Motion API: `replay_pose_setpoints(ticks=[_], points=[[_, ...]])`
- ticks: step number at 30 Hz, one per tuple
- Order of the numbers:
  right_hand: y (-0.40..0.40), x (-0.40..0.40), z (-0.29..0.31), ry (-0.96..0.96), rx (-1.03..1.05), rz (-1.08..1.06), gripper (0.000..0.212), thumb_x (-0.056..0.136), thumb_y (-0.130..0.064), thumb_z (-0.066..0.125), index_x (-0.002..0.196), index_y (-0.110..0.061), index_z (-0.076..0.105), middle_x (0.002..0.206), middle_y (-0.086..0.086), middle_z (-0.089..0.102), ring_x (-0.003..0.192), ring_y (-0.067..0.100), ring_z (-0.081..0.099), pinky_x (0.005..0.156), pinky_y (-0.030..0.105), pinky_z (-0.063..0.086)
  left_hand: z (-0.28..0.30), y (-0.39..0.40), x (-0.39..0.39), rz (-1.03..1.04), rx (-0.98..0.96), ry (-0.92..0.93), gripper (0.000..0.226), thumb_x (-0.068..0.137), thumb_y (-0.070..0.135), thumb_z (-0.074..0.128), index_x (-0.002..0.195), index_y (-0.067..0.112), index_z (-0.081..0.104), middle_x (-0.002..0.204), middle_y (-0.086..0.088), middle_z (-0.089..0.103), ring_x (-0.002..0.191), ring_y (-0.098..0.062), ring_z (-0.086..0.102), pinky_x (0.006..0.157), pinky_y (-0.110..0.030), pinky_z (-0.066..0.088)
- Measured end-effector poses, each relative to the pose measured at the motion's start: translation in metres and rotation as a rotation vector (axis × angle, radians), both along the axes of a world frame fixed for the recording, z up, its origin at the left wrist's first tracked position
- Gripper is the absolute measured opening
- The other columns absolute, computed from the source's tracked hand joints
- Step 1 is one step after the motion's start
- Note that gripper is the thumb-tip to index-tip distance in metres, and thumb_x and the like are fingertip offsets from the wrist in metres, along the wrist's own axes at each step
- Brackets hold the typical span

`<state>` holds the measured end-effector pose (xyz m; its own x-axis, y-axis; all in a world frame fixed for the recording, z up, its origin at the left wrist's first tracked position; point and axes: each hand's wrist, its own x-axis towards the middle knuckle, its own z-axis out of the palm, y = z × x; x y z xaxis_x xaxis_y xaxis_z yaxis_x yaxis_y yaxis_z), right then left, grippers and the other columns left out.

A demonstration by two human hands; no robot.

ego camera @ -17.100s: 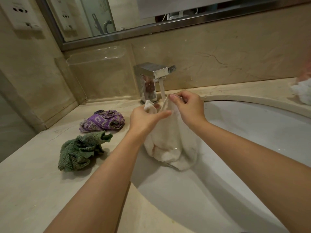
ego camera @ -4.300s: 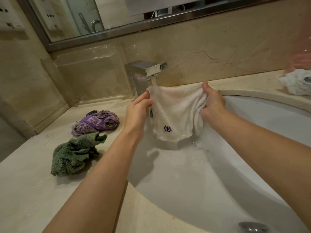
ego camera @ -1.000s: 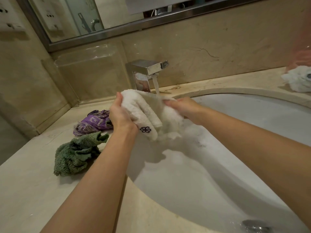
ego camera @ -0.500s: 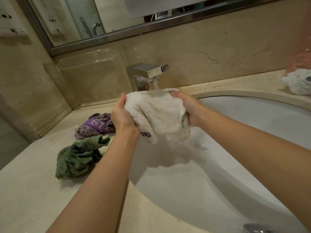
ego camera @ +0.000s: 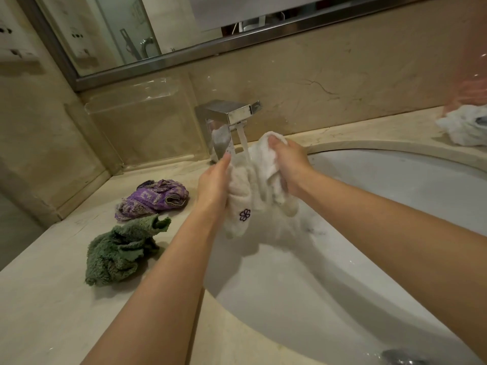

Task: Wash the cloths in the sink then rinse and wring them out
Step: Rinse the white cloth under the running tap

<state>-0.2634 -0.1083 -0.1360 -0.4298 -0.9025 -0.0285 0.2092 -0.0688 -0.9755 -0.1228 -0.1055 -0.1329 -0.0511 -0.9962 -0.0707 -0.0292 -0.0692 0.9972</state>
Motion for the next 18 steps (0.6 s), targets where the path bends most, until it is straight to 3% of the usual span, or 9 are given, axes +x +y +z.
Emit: replay_pose_setpoints(ticks=[2,4,7,9,12,15,18], points=[[-0.002,-0.001,-0.001,0.073,0.010,-0.037,0.025,0.094,-0.034,0.059,0.110,-0.017,0.050,0.099,-0.001,0.058,0.086,0.015,0.056,0.074,0.028,0.045,-0.003,0.002,-0.003,0.024,-0.076,-0.131,0.024,0.097,0.038,0.050,0.092,0.019,0.064,0.101,-0.004,0.069,0.099,-0.021,0.064,0.096,-0.040,0.049],[-0.002,-0.006,0.000,0.116,0.022,-0.048,0.039,0.086,-0.034,0.069,0.113,-0.015,0.046,0.097,-0.004,0.054,0.083,0.010,0.053,0.067,0.025,0.040,-0.005,0.002,-0.002,0.079,-0.129,-0.250,0.025,0.099,0.033,0.046,0.083,0.022,0.062,0.096,-0.004,0.068,0.097,-0.024,0.063,0.093,-0.041,0.049],[0.000,-0.012,0.002,0.147,0.030,-0.063,0.037,0.082,-0.024,0.072,0.111,-0.012,0.053,0.101,-0.001,0.058,0.086,0.013,0.056,0.066,0.026,0.041,-0.004,0.005,-0.001,0.143,-0.231,-0.387,0.026,0.098,0.033,0.046,0.084,0.019,0.062,0.081,0.001,0.061,0.087,-0.020,0.056,0.078,-0.032,0.043],[-0.001,-0.013,0.003,0.140,0.039,-0.088,0.032,0.084,-0.022,0.071,0.111,-0.009,0.059,0.102,0.002,0.062,0.091,0.019,0.061,0.071,0.028,0.047,-0.002,0.010,-0.003,0.171,-0.298,-0.434,0.024,0.097,0.034,0.048,0.099,0.017,0.065,0.088,0.001,0.062,0.088,-0.018,0.054,0.077,-0.029,0.038],[-0.003,-0.017,-0.002,0.073,0.041,-0.102,0.028,0.088,-0.031,0.068,0.104,-0.009,0.065,0.100,0.004,0.068,0.097,0.027,0.065,0.090,0.042,0.053,0.000,0.016,-0.003,0.232,-0.353,-0.325,0.030,0.091,0.035,0.059,0.119,0.024,0.055,0.101,0.002,0.064,0.089,-0.015,0.059,0.078,-0.030,0.045],[-0.002,-0.021,-0.005,-0.026,0.046,-0.112,0.025,0.094,-0.037,0.060,0.095,-0.013,0.065,0.100,0.007,0.070,0.095,0.026,0.067,0.091,0.043,0.054,0.003,0.016,-0.001,0.311,-0.378,-0.088,0.024,0.092,0.024,0.060,0.114,0.027,0.049,0.100,0.003,0.061,0.074,-0.007,0.057,0.063,-0.018,0.048],[-0.002,-0.024,-0.005,-0.076,0.022,-0.135,0.031,0.096,-0.040,0.057,0.092,-0.011,0.066,0.101,0.009,0.071,0.095,0.026,0.068,0.092,0.042,0.054,0.005,0.011,0.002,0.359,-0.401,0.079,0.018,0.093,0.019,0.060,0.106,0.030,0.054,0.116,-0.004,0.064,0.084,-0.013,0.059,0.077,-0.026,0.050]])
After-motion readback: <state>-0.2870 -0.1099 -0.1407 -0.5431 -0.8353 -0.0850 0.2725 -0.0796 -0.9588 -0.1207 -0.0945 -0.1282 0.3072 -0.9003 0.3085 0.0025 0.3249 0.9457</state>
